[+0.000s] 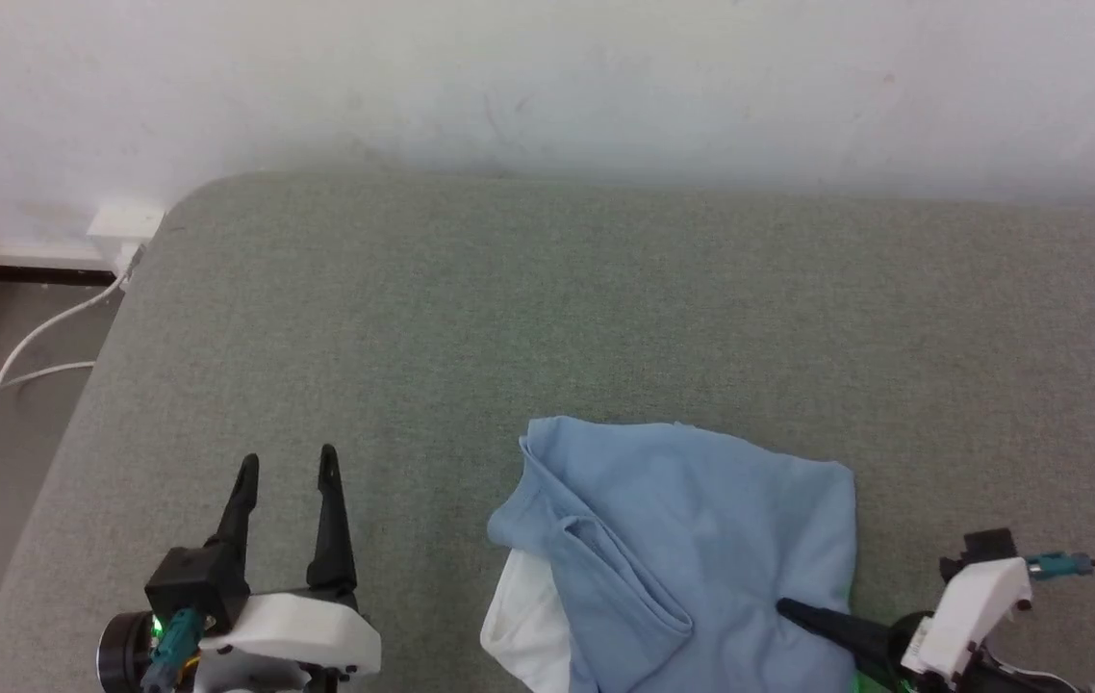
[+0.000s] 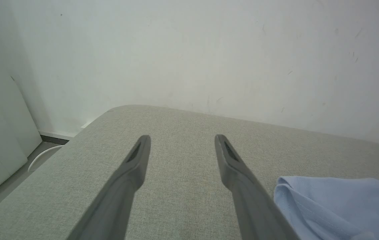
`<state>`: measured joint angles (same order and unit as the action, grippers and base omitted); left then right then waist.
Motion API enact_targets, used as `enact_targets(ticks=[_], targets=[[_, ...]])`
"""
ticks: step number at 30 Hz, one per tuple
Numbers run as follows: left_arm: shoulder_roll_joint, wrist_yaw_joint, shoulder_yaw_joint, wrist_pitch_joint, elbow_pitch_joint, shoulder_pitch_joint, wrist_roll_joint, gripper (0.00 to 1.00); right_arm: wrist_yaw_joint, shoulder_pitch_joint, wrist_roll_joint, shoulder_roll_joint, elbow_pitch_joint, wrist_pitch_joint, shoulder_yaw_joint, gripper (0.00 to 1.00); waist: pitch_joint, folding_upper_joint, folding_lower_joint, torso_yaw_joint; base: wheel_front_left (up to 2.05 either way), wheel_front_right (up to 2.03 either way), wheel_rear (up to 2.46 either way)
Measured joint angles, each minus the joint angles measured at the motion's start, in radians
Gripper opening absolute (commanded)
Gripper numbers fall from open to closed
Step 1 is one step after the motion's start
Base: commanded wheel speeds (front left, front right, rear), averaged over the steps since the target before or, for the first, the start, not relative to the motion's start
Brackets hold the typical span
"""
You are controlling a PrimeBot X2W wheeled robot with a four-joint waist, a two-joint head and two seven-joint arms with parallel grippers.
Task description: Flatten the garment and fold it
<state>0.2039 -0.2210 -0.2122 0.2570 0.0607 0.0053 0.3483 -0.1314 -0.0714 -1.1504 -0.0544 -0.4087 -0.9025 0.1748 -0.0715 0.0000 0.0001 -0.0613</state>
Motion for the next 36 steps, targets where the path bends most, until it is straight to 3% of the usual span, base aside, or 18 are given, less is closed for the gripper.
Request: enact_targets(ticks=[4, 8, 13, 18, 26, 30, 36], targets=[[-0.007, 0.000, 0.005, 0.000, 0.005, 0.000, 0.000, 1.00, 0.000, -0.017, 0.014, -0.007, 0.010, 0.042, -0.063, 0.00, 0.004, 0.0000, 0.0000, 0.002, 0.00, 0.00, 0.00], [-0.009, 0.002, 0.013, 0.000, 0.010, 0.000, -0.006, 1.00, 0.000, -0.020, 0.115, -0.068, 0.077, 0.120, -0.154, 0.00, 0.013, 0.0000, -0.0001, 0.012, 0.00, 0.00, 0.00], [-0.014, 0.008, 0.020, 0.000, 0.006, 0.003, -0.013, 1.00, 0.000, -0.031, 0.418, -0.239, 0.138, 0.273, -0.314, 0.00, 0.020, 0.0000, -0.0001, 0.040, 0.00, 0.00, 0.00], [-0.021, 0.019, 0.020, 0.000, -0.002, 0.004, -0.017, 1.00, -0.001, -0.092, 0.649, -0.355, 0.160, 0.322, -0.400, 0.00, 0.015, 0.0000, -0.0001, 0.091, 0.00, 0.00, 0.00], [-0.029, 0.044, 0.008, 0.000, -0.028, -0.058, -0.043, 1.00, -0.001, -0.246, 0.789, -0.469, 0.106, 0.328, -0.421, 0.00, -0.028, 0.0000, -0.0001, 0.228, 0.00, 0.00, 0.00], [-0.026, 0.059, -0.007, 0.000, -0.036, -0.142, -0.064, 1.00, -0.002, -0.306, 0.801, -0.508, -0.005, 0.405, -0.385, 0.00, -0.085, 0.0000, -0.0001, 0.297, 0.00, 0.00, 0.00], [0.004, 0.063, -0.012, -0.012, -0.045, -0.224, -0.096, 1.00, -0.002, -0.420, 0.817, -0.506, -0.189, 0.612, -0.336, 0.00, -0.199, 0.0000, 0.0001, 0.373, 0.00, 0.00, 0.00]])
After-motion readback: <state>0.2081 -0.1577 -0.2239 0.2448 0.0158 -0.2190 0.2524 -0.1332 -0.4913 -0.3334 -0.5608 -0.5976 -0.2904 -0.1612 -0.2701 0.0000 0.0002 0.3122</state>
